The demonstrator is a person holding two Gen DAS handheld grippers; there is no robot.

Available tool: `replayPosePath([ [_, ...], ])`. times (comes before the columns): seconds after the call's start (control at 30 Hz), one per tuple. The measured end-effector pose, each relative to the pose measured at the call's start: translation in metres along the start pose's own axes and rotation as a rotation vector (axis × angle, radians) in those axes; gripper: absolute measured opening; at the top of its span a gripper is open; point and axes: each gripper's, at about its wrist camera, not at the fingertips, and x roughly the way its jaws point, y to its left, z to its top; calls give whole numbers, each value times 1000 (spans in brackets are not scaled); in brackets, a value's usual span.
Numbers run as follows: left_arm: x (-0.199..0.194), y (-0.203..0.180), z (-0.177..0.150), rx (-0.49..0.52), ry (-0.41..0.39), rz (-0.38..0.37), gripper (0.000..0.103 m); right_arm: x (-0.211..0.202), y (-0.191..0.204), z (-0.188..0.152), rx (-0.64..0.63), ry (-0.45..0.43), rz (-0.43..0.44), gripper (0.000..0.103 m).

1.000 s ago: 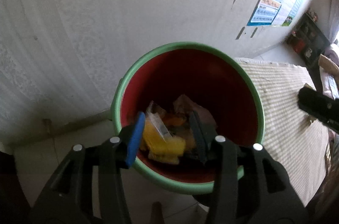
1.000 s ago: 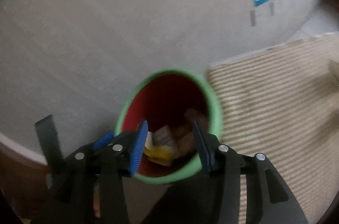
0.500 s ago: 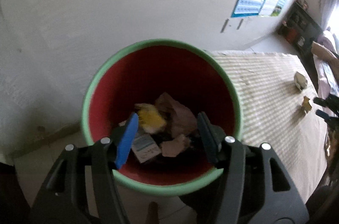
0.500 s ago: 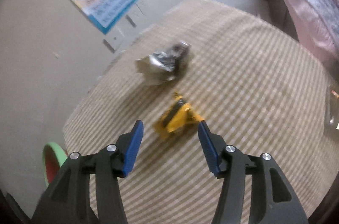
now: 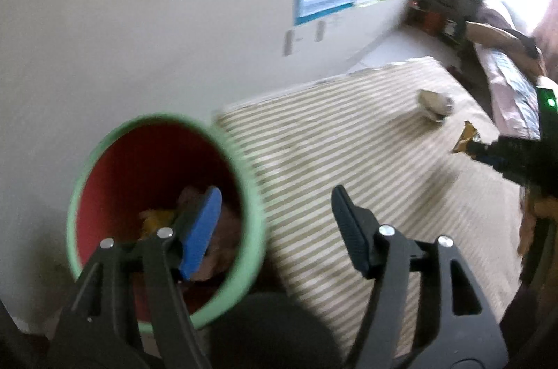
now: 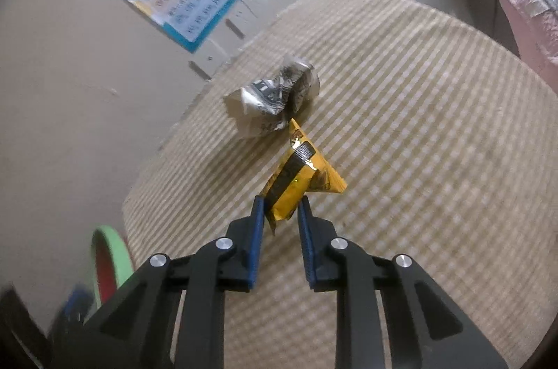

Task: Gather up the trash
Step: 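Grasp the yellow-black snack wrapper with the right gripper, then grasp the white newspaper ball with the left gripper while the right holds the wrapper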

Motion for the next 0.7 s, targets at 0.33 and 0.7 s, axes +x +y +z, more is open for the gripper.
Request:
replayPosePath([
  [0.33, 66, -158, 71, 230, -59, -144, 77, -61, -17, -102, -63, -10, 20, 20],
  [0.7, 140, -239, 105, 440, 54, -150, 83, -43, -16, -113, -62, 42, 130, 21],
])
